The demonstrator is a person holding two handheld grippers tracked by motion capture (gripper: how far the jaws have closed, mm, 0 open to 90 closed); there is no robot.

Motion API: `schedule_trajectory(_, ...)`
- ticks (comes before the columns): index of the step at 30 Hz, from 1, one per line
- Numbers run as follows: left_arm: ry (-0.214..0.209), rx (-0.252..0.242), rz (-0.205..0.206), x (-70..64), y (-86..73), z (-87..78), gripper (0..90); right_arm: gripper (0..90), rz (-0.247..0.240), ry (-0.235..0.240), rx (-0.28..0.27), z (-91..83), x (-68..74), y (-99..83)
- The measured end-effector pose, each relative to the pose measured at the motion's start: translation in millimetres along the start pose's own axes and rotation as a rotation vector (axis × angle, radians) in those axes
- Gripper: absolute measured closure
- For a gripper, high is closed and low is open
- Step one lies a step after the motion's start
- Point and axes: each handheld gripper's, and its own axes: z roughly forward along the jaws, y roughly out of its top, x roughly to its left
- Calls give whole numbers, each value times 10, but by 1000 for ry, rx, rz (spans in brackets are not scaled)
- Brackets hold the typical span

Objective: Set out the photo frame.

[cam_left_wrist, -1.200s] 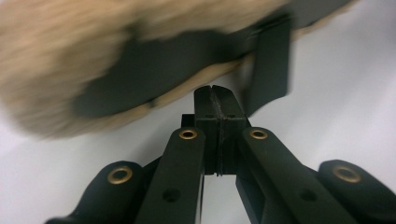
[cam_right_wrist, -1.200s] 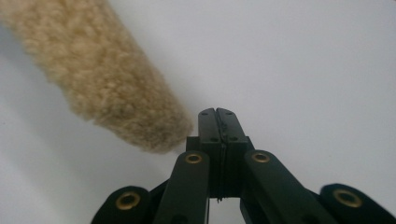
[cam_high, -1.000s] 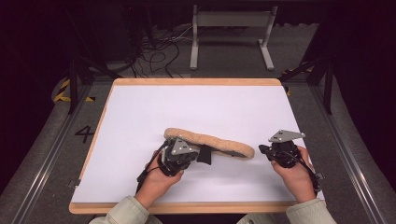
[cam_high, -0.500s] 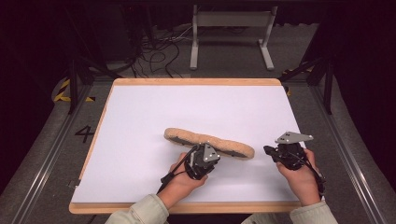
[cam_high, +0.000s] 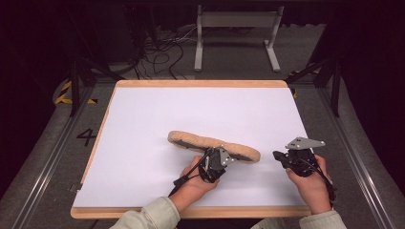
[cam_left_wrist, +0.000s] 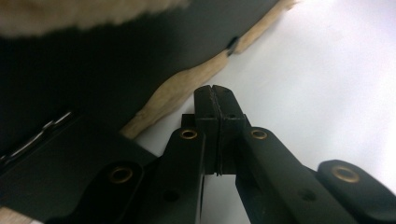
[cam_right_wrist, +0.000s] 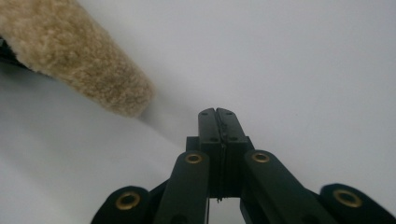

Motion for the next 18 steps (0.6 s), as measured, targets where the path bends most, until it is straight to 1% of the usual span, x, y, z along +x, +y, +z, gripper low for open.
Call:
schedule_trajectory(2,24,14,-7,12,-9,3,900,900,-2,3,-1,5,5,5)
schedule_trajectory(3,31,17,-18,27,-14,4,900,900,-5,5,-1,9,10,10)
schedule_trajectory(4,23,17,-28,46,-20,1,900,900,-6,6,-2,12,13,13)
schedule_trajectory(5,17,16,-30,62,-22,-2,900,900,-6,6,-3,15,18,17)
schedule_trajectory(8,26,19,-25,48,-27,-6,900,900,-12,9,-2,17,26,26)
schedule_trajectory(9,21,19,-32,47,-29,-9,900,900,-13,10,-2,17,28,30)
schedule_trajectory(10,25,17,-22,63,-30,-11,900,900,-13,12,-4,17,30,31)
schedule_trajectory(12,20,17,-25,85,-42,-21,900,900,-16,13,-6,13,32,39)
schedule_trajectory(14,25,19,-33,102,-55,-31,900,900,-17,16,-8,14,37,49)
schedule_trajectory(15,16,25,-51,107,-65,-39,900,900,-20,15,-7,19,43,55)
schedule_trajectory(16,27,20,-42,127,-69,-41,900,900,-23,20,-7,28,49,63)
schedule_trajectory(17,24,25,-56,144,-81,-51,900,900,-25,22,-6,34,55,68)
schedule_trajectory(18,30,19,-60,165,-91,-54,900,900,-29,25,-6,45,65,78)
